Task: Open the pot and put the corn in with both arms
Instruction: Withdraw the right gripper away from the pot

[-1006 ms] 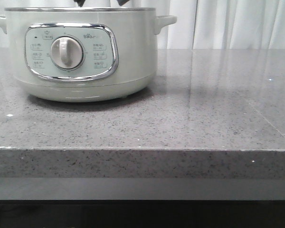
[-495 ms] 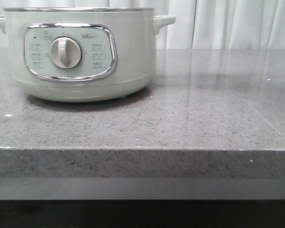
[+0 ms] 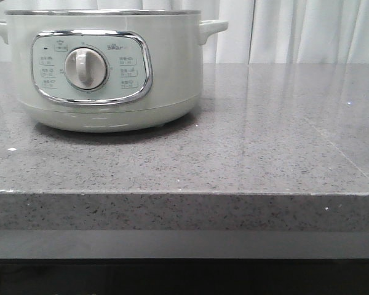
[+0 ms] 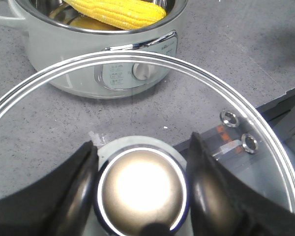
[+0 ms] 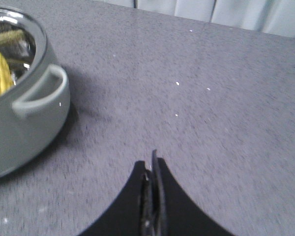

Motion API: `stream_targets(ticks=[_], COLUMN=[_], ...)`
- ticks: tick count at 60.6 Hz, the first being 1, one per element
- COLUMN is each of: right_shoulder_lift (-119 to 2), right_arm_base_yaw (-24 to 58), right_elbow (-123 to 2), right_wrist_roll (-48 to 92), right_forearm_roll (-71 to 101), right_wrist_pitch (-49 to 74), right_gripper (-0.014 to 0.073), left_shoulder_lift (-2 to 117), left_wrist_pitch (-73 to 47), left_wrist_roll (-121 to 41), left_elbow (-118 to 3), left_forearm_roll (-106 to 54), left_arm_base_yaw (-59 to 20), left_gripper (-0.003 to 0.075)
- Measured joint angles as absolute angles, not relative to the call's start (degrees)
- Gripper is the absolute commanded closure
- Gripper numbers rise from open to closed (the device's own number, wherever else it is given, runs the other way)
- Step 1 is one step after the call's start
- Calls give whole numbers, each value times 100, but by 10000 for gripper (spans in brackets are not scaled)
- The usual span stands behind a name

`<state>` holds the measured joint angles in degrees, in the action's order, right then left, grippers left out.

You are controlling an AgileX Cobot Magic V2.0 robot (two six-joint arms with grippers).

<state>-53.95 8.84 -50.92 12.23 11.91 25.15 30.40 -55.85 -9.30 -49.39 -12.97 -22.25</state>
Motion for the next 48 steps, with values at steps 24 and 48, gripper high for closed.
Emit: stream_targets(ticks=[24, 48], right_shoulder_lift=[-1421, -744], right_arm_base_yaw=[884, 884], right_elbow=[-2439, -1941], right_wrist_roll=[1223, 1223], right_forearm_roll=[1138, 1133], right_wrist_pitch=[2345, 2345], right_gripper=[659, 659], left_shoulder_lift=[4706, 7708], left_wrist_pitch=[-5562, -5549], left_wrist_roll=[-1151, -1454], left_elbow=[-6495, -9353], left_forearm_roll=[-1297, -1287], left_arm_base_yaw=[-2225, -2237], left_gripper=[520, 520])
